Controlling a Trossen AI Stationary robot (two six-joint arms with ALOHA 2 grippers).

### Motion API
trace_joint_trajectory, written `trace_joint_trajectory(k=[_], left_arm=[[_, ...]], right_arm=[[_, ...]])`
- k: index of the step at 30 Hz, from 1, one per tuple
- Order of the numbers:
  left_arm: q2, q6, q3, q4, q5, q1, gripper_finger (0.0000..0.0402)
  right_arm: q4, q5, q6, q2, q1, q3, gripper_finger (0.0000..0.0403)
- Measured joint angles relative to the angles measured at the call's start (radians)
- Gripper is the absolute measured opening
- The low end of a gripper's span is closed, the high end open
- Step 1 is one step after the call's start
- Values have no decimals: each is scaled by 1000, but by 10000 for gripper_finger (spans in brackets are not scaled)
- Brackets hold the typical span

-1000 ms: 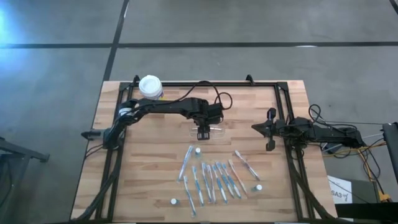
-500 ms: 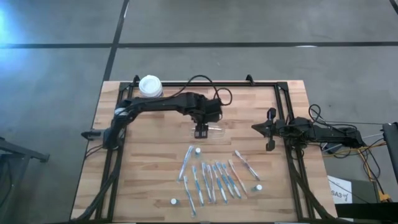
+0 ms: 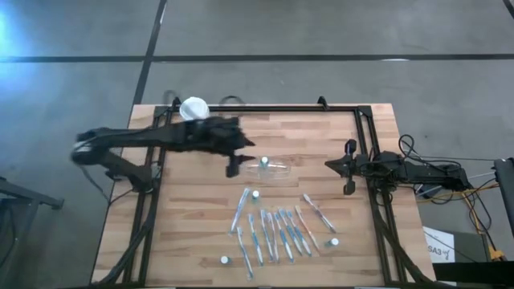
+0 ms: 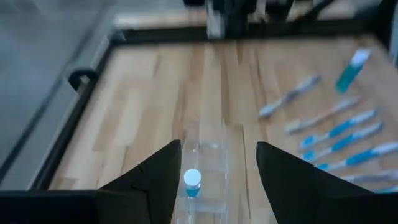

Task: Pick & Place toothbrushing station
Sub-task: Put the blue mouthwash bottle into the middle section of the transparent organizer

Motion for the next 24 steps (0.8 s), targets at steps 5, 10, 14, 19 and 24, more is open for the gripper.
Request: trace_joint_trajectory(k=[5,10,14,19,24], left_arm=[[-251,-74,-265,210,-59,0,205],[-428,-90,-430,269,-54,1,182],[-520,-81,-523,340,-22,1,123],[-570,-98,-569,376,-17,1,17],[-584,-83,-612,389,3,1,12]], right_arm=[[11,0,0,0,0,0,8],[24,1,1,0,0,0,8],[25,2,17,0,0,0,8],[25,2,19,1,0,0,8],[25,2,18,1,0,0,8]])
